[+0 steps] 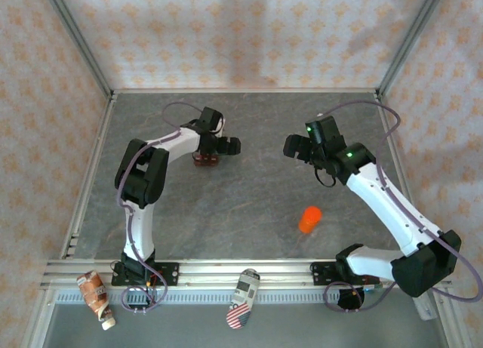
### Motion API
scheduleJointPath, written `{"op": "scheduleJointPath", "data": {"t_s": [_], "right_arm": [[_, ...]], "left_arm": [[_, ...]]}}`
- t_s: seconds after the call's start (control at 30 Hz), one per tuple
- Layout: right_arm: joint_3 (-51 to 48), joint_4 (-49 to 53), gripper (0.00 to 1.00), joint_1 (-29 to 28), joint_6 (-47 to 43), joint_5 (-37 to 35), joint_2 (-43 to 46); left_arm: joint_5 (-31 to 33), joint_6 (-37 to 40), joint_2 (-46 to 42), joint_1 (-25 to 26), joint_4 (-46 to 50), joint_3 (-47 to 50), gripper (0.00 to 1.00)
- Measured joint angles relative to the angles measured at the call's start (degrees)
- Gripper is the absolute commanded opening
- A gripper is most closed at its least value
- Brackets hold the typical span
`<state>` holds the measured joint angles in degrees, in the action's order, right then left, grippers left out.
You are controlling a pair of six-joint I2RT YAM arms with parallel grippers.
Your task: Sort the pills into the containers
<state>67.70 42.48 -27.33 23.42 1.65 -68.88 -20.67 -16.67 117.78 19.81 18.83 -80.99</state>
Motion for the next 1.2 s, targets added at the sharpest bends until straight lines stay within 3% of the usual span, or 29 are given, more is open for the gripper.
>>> {"op": "scheduleJointPath", "data": {"t_s": [0.43, 0.63, 0.8, 0.9, 1.0, 1.2], "right_arm": [[-1.9, 0.3, 0.94, 0.0, 1.5, 0.0, 4.0], [-2.6, 0.4, 0.92, 0.0, 1.4, 0.5, 4.5], [-1.8, -0.3, 0.89, -0.8, -0.2, 3.8, 1.0], [0.9, -0.9, 0.88, -3.5, -2.6, 5.6, -5.8], [6.3, -1.3, 0.88, -7.6, -7.3, 7.7, -14.9], [17.3, -1.7, 0.89, -14.3, -20.1, 10.5, -30.8]], "left_arm": [[-1.5, -6.6, -16.8, 10.5, -7.9, 19.9, 0.97], [0.1, -10.7, -32.0, 11.2, -12.3, 28.7, 0.99], [7.8, -14.4, -48.7, 11.1, -14.6, 37.9, 1.00], [13.2, -15.6, -56.9, 9.7, -13.2, 41.0, 1.00], [16.4, -16.6, -63.1, 4.8, -10.7, 41.8, 1.00], [17.1, -17.4, -64.7, -6.8, -7.0, 41.7, 1.00]]}}
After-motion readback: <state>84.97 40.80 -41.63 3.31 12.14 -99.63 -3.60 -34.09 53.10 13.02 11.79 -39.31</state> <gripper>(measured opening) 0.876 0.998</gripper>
